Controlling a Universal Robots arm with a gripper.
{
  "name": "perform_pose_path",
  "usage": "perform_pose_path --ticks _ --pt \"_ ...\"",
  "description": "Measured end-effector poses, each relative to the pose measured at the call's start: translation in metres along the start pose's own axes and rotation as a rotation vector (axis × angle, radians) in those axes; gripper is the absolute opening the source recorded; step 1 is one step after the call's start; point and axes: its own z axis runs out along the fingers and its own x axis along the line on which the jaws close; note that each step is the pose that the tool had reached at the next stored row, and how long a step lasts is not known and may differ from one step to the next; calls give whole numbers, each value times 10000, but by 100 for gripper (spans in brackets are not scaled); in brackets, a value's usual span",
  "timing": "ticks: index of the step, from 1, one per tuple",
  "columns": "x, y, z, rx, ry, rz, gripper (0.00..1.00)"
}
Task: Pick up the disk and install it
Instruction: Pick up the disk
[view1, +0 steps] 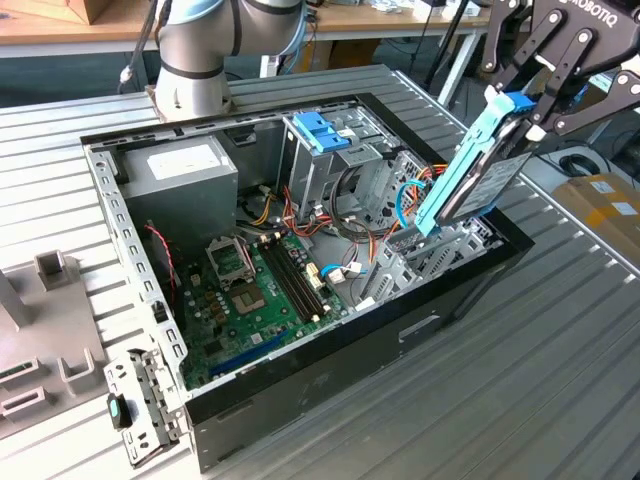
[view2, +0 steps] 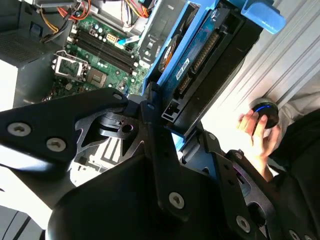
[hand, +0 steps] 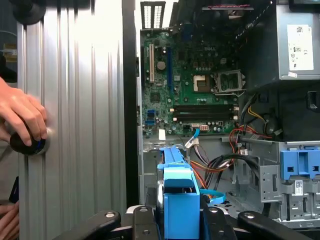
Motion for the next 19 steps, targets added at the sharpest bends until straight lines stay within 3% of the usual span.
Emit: perform_pose_path --ticks 1,14,19 --pt "-2 -71 0 -1 1 0 37" --pt "-11 -385 1 -4 0 0 37" --pt "-13 -473 -1 -5 -1 0 37"
